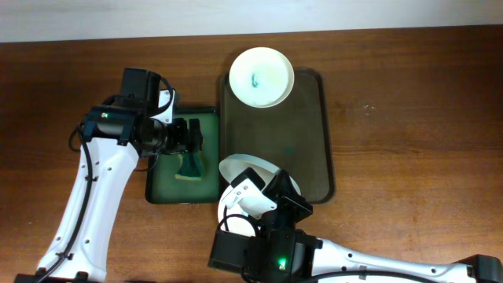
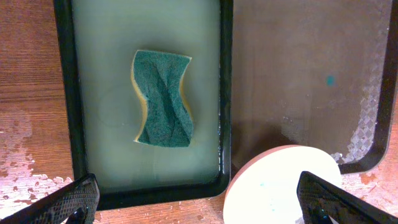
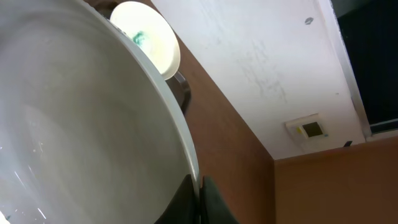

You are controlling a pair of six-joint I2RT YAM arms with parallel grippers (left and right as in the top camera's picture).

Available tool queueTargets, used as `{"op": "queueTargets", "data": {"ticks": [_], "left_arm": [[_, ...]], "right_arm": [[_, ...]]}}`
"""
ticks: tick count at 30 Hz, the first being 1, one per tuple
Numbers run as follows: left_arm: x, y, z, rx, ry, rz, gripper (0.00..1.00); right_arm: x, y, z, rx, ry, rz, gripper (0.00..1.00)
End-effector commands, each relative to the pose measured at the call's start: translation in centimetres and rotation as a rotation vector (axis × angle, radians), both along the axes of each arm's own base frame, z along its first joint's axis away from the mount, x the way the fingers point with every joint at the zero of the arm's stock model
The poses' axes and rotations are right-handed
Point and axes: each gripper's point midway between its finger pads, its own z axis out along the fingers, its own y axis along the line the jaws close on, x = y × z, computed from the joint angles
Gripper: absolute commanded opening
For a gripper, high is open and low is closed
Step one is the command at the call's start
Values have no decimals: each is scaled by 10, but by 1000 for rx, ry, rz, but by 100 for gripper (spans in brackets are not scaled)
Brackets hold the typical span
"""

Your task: Clean dirty plates on tray and stack at the side

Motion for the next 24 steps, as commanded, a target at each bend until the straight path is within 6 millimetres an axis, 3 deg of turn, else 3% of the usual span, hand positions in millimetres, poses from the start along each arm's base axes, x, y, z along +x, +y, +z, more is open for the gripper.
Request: {"op": "queueTargets", "data": {"ticks": [1,4,6,8,10,12,14,16,17,20,21,23,24], "left_arm": [[2,-1,6,-12,-18,2,99],[2,-1,6,-12,-18,2,99],[2,-1,6,-12,-18,2,99],[2,-1,6,-13,-18,2,99],[2,-1,6,-12,-18,2,100],[2,-1,6,-12,-18,2,99],[2,-1,6,-12,-18,2,99],[2,-1,6,-12,-18,2,99],[2,-1,6,-12,-18,2,99],[2,-1,6,-12,-18,2,100],[2,-1,6,-13,-18,2,99],[2,-1,6,-12,-18,2,100],[2,-1,6,-13,-18,2,100]], "right_arm": [[3,-10,-13,225,79,-116,4],[32,-55,-54,453,359,-419,4],[54,-68,-68,545,591,-402,4],[83,-95,-73,786,749,-386,4],[109,-163,-75,978,702,-565,4],[118,-262,-94,1107,611,-845,4],[116,-318,-119,1163,577,-1012,4],[112,-359,-148,1228,553,-1162,4],[108,-371,-165,1237,578,-1214,4],[93,-377,-211,1188,704,-1327,4],[91,-376,-216,1187,722,-1336,19],[87,-372,-208,1190,729,-1336,69],[88,-369,-195,1193,708,-1305,70]]}}
